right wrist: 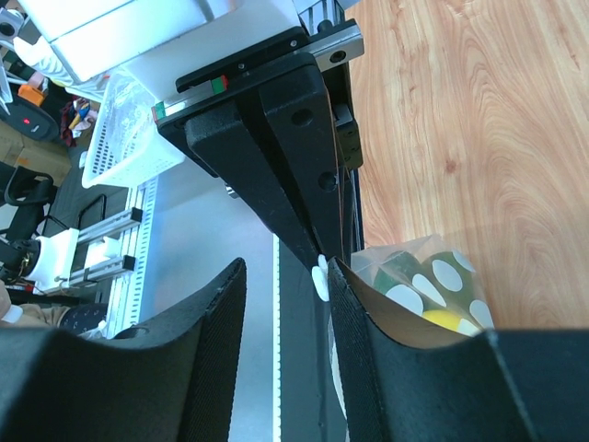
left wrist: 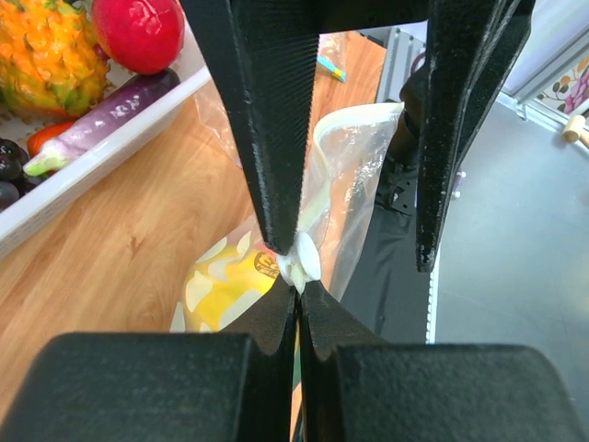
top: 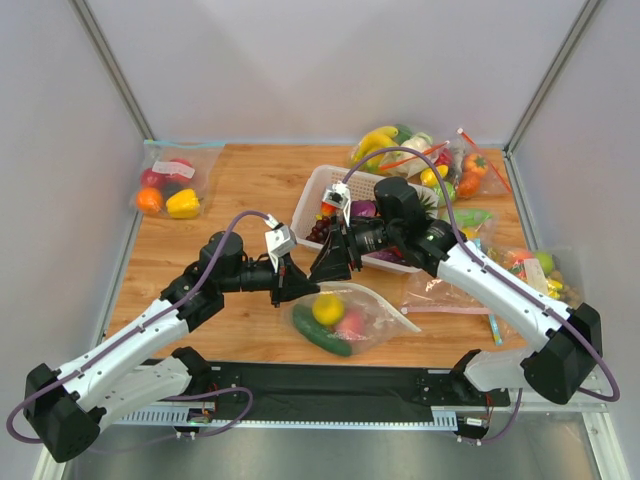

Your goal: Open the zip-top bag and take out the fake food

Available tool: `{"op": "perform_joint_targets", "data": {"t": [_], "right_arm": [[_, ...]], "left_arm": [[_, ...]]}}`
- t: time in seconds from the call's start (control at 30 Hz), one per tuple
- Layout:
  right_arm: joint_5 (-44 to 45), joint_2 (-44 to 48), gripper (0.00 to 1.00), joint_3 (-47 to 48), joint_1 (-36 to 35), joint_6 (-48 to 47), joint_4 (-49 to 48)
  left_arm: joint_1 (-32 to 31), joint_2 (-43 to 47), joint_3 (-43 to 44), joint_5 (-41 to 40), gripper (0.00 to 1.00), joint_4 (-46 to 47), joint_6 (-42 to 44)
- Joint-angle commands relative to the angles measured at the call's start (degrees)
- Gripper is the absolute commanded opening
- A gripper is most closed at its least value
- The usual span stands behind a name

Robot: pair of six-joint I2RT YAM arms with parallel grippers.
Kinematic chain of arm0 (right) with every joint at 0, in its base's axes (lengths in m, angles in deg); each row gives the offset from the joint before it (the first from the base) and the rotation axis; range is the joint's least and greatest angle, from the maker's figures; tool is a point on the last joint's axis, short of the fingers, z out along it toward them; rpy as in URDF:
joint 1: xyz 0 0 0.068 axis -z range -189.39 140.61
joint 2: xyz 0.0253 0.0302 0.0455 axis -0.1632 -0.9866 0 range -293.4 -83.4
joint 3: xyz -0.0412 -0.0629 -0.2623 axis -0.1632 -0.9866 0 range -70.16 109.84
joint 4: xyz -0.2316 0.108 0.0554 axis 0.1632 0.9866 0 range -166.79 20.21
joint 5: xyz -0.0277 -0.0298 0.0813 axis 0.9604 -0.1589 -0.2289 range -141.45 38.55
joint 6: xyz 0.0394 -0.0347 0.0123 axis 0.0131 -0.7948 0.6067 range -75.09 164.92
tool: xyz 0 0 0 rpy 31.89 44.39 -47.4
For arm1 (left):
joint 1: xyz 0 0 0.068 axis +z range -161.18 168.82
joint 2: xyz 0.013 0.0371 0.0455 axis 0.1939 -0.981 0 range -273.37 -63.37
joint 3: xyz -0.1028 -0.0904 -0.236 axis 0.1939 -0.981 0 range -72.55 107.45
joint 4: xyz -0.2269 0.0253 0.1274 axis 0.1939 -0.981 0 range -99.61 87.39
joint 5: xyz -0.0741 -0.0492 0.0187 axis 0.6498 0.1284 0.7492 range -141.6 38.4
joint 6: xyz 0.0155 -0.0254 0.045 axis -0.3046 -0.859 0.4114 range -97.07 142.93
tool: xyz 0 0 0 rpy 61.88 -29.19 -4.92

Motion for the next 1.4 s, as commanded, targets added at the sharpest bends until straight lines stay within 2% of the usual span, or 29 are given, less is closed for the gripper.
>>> {"op": "perform_joint_targets", "data": {"t": [0.0,0.3,0.57,1.07,1.37], "right_arm": [[1.7,-0.8,0.45,0.6,0.3,-2.1,-1.3],[2.4,-1.1,0.47,0.5,0.7,-1.9,-2.9],[-3.4,-1.5,0.41,-1.3,0.7,-0.5,-4.4],[-8.8,-1.3,0.22,-2.6,0.6,-1.3,-4.4],[-9.4,-0.8,0.22,-2.9,0.5,-2.8,-1.5]], "left_arm": [[0.0,0.2,1.8,2.5,0.0,1.0,1.5],[-0.1,0.6,1.8,2.3,0.0,0.6,1.5],[-0.1,0.4,1.8,2.2,0.0,0.9,1.5],[0.0,0.2,1.8,2.0,0.0,1.5,1.2],[-0.1,0.0,1.7,1.8,0.0,1.8,0.9]]}}
